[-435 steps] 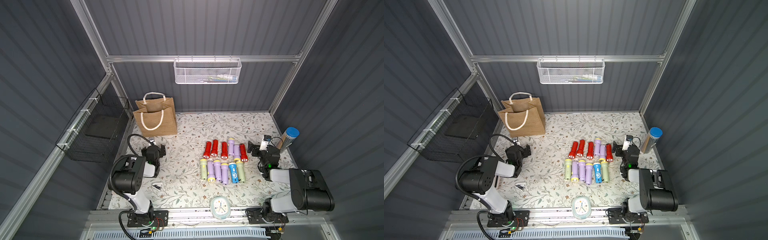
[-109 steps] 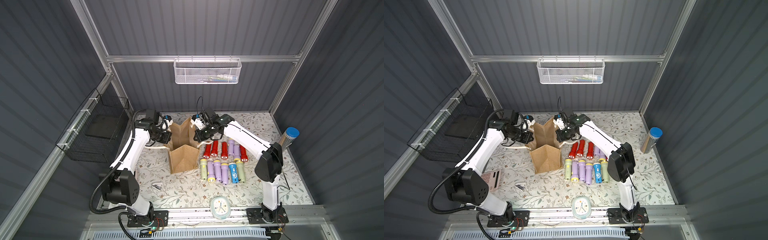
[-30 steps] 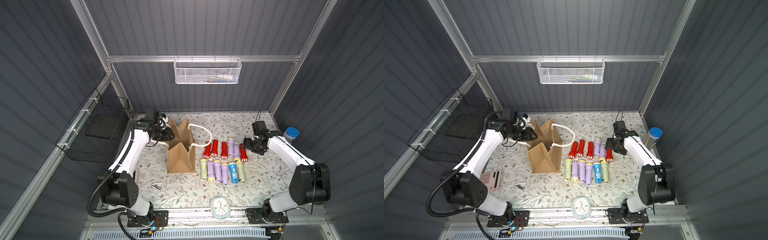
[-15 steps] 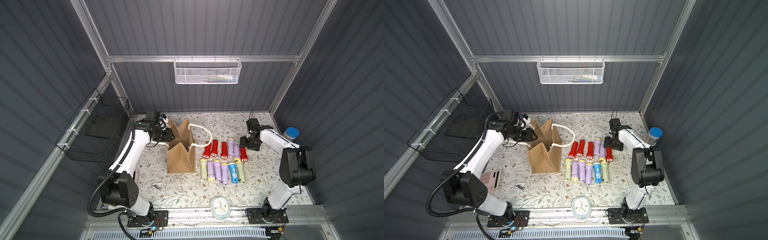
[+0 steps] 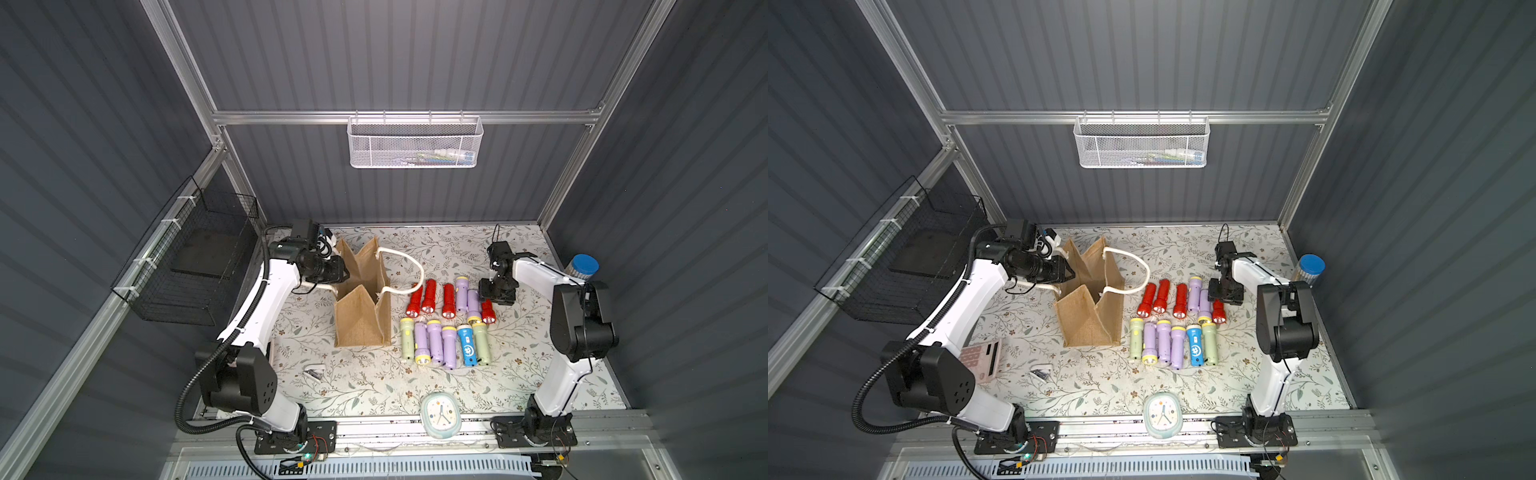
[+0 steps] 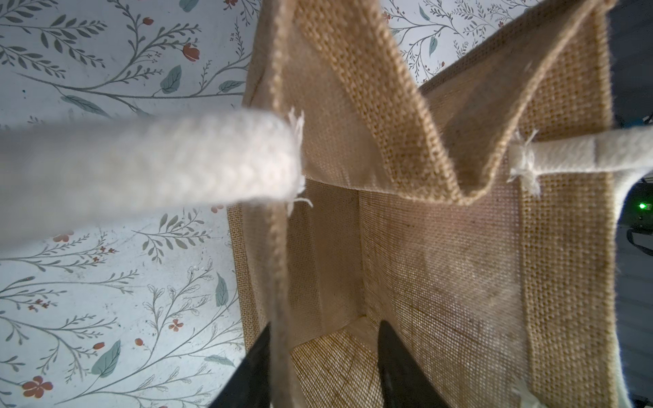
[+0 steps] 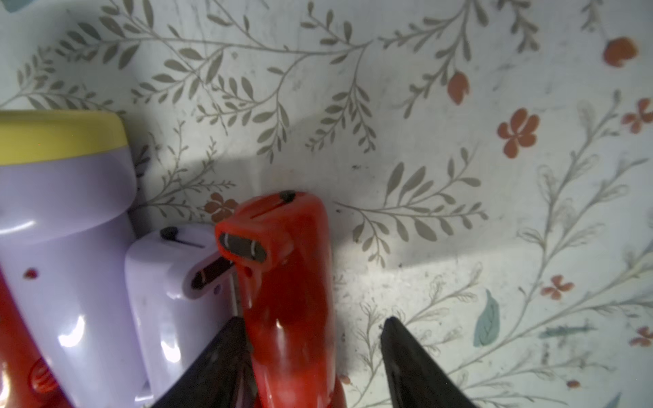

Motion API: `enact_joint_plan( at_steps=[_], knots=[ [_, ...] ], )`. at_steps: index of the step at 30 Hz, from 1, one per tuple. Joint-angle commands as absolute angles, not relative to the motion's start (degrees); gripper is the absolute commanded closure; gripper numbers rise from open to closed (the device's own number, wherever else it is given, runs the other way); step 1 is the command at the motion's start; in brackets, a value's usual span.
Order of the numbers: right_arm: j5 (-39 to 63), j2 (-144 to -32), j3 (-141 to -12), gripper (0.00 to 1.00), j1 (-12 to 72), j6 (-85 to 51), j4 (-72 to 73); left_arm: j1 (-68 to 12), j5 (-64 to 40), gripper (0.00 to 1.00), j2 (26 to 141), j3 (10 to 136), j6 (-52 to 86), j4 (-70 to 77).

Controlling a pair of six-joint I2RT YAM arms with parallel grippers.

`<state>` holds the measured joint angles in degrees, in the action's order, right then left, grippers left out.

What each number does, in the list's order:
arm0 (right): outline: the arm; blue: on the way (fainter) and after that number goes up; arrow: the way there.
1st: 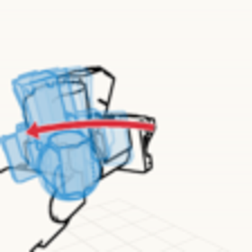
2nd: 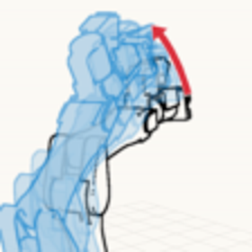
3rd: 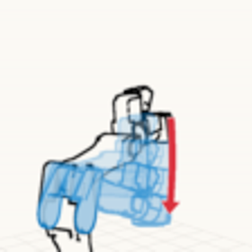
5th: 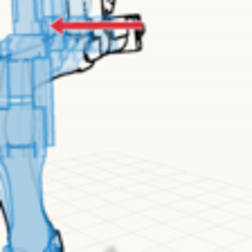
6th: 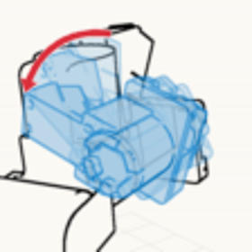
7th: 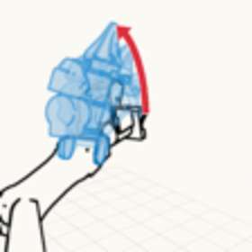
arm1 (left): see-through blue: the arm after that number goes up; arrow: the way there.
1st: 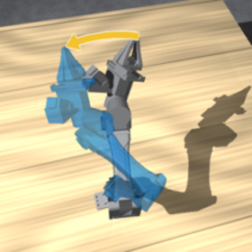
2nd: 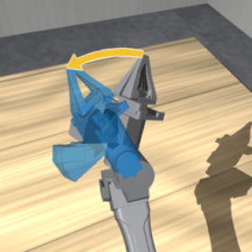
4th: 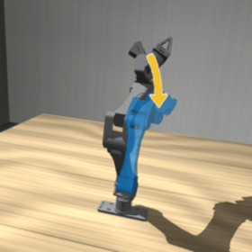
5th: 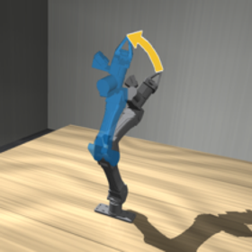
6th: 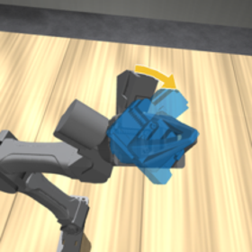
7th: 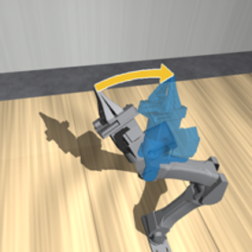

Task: Put the flashlights into the tote bags
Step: Pick up the flashlight from the center of the board.

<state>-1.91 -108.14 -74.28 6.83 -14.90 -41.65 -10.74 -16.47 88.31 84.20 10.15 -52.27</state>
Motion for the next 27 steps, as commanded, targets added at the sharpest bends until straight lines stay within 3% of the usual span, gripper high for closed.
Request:
enact_joint_plan(
  at_steps=[1,18,24,27],
  knots=[
    [-2.55,-109.37,-76.65,0.37,6.83,-14.02,-41.73,-11.08,-16.90,0.53,87.62,84.11,11.05,-53.17],
    [-6.14,-114.76,-79.63,0.45,8.57,-13.97,-43.55,-11.51,-18.09,0.53,88.23,84.81,12.06,-52.99],
    [-6.71,-114.79,-78.80,0.57,8.50,-13.88,-42.80,-11.86,-18.26,0.53,87.81,85.10,12.48,-53.00],
    [-7.16,-114.44,-78.58,0.71,8.53,-14.03,-42.79,-11.98,-18.19,0.54,87.54,85.01,12.83,-52.74]
  ],
)
